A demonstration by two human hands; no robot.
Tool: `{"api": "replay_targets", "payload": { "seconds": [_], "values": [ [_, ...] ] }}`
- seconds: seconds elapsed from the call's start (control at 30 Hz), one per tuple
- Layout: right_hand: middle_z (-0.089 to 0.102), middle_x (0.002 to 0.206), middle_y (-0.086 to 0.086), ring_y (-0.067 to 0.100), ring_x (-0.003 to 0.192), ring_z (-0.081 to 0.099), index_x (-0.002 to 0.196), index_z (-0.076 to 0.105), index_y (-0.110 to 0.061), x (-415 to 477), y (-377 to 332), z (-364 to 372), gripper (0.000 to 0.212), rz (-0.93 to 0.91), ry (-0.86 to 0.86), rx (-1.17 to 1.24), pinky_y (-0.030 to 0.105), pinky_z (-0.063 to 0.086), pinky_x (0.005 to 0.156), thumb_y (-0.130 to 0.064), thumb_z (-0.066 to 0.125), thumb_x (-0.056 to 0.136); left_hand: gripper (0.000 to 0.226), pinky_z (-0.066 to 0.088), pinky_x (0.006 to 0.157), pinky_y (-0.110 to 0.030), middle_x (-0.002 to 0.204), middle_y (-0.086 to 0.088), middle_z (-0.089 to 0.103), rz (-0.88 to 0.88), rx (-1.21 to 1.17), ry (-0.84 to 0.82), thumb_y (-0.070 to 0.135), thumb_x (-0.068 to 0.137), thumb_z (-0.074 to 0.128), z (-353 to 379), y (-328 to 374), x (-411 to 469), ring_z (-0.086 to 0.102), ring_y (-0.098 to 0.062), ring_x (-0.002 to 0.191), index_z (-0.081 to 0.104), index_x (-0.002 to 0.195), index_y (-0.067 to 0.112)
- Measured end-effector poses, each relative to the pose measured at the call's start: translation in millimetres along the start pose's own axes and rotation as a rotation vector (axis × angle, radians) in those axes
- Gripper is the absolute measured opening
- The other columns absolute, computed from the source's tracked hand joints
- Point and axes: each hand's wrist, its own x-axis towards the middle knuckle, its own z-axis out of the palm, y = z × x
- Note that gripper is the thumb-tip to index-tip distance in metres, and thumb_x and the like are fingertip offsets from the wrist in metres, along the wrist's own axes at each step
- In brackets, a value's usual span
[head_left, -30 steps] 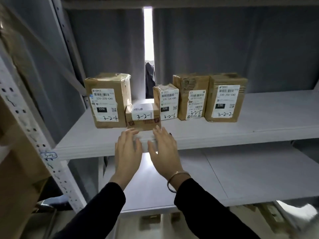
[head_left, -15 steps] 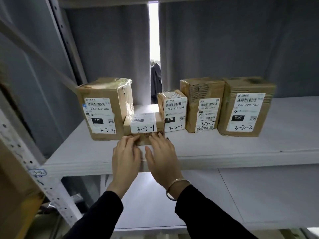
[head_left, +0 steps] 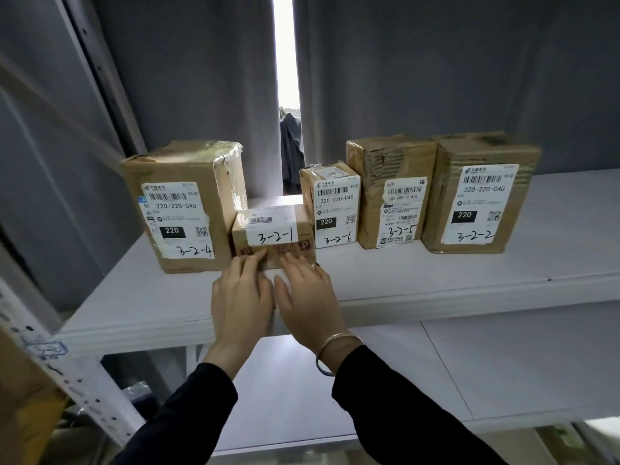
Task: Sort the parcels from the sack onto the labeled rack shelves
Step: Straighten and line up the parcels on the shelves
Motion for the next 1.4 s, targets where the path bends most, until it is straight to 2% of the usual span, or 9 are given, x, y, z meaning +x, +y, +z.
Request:
{"api": "replay_targets", "payload": {
  "seconds": [0.2,0.53,0.73,0.87,0.97,1.07,1.13,1.27,1.4],
  "values": [
    [0.045,0.143,0.005,0.021,0.137,0.035,0.134,0.045,-0.011,16.8,4.6,7.7,0.085,0.069,-0.086,-0.001,0.037,0.020,0.112,-0.047,0.000,0.072,0.049,0.042,0.087,-0.041,0.117,-0.008,0.060,0.027,0.062,-0.066,0.026,0.084,0.037,2.8,-3.2,13.6,0.056,-0.031,0.103,0.055,0.130,0.019],
    [0.042,0.145,0.000,0.018,0.136,0.034,0.134,0.044,-0.019,41.5,9.5,11.8,0.090,0.099,-0.152,-0.059,0.037,0.018,0.111,-0.050,-0.005,0.066,0.044,0.021,0.104,-0.041,0.133,0.004,0.050,-0.069,0.132,-0.152,0.028,0.095,0.040,12.9,-7.8,36.8,0.046,-0.020,0.122,0.041,0.139,0.031],
    [0.035,0.149,0.000,0.018,0.138,0.029,0.136,0.040,-0.018,48.3,9.1,13.0,0.044,0.127,-0.236,-0.058,0.038,0.014,0.113,-0.033,0.029,0.097,0.038,0.020,0.103,-0.039,0.130,0.002,0.055,-0.053,0.011,-0.139,0.019,0.092,0.044,12.7,-17.7,49.9,0.051,-0.019,0.120,0.053,0.129,0.023],
    [0.037,0.148,-0.001,0.016,0.138,0.029,0.136,0.040,-0.017,52.0,9.6,12.8,0.041,0.116,-0.237,-0.054,0.037,0.014,0.113,-0.029,0.031,0.098,0.032,0.030,0.101,-0.039,0.117,0.002,0.063,0.022,-0.065,-0.143,0.019,0.088,0.042,9.6,-22.2,55.0,0.056,-0.020,0.109,0.062,0.113,0.019],
    [0.040,0.146,0.000,0.014,0.137,0.032,0.137,0.040,-0.015,48.2,0.8,10.8,0.060,0.036,-0.203,-0.037,0.036,0.015,0.113,-0.038,0.012,0.090,0.033,0.043,0.088,-0.029,0.100,-0.002,0.066,0.020,-0.182,-0.057,0.018,0.080,0.041,-3.4,-26.7,43.5,0.061,-0.022,0.092,0.068,0.097,0.012],
    [0.045,0.143,0.004,0.017,0.136,0.036,0.135,0.044,-0.012,45.2,-19.1,18.1,0.081,-0.075,-0.225,0.050,0.035,0.017,0.113,-0.044,-0.001,0.075,0.035,0.042,0.090,-0.032,0.104,0.000,0.061,-0.078,-0.085,0.068,0.020,0.076,0.042,-19.3,-44.0,30.4,0.055,-0.021,0.100,0.069,0.098,0.015],
    [0.045,0.143,0.005,0.019,0.135,0.037,0.135,0.044,-0.011,44.8,-33.2,29.2,0.076,-0.119,-0.250,0.064,0.035,0.019,0.112,-0.043,0.004,0.079,0.040,0.040,0.092,-0.038,0.113,-0.001,0.059,-0.142,0.005,0.045,0.023,0.075,0.041,-25.9,-62.3,26.9,0.052,-0.023,0.106,0.066,0.106,0.018],
    [0.033,0.151,0.005,0.017,0.139,0.029,0.140,0.035,-0.010,44.8,-49.5,45.2,0.048,-0.108,-0.345,0.099,0.034,0.016,0.113,-0.026,0.030,0.096,0.039,0.039,0.095,-0.041,0.128,-0.008,0.052,-0.182,0.075,-0.063,0.015,0.086,0.051,-31.1,-83.0,28.2,0.049,-0.029,0.113,0.055,0.125,0.013],
    [0.028,0.153,0.006,0.014,0.142,0.024,0.142,0.031,-0.010,52.9,-57.2,53.5,0.047,-0.077,-0.392,0.082,0.033,0.010,0.114,-0.024,0.033,0.098,0.042,0.039,0.096,-0.040,0.127,-0.007,0.053,-0.174,0.098,-0.095,0.020,0.085,0.047,-35.6,-87.8,36.5,0.051,-0.030,0.112,0.054,0.125,0.014]
  ]
}}
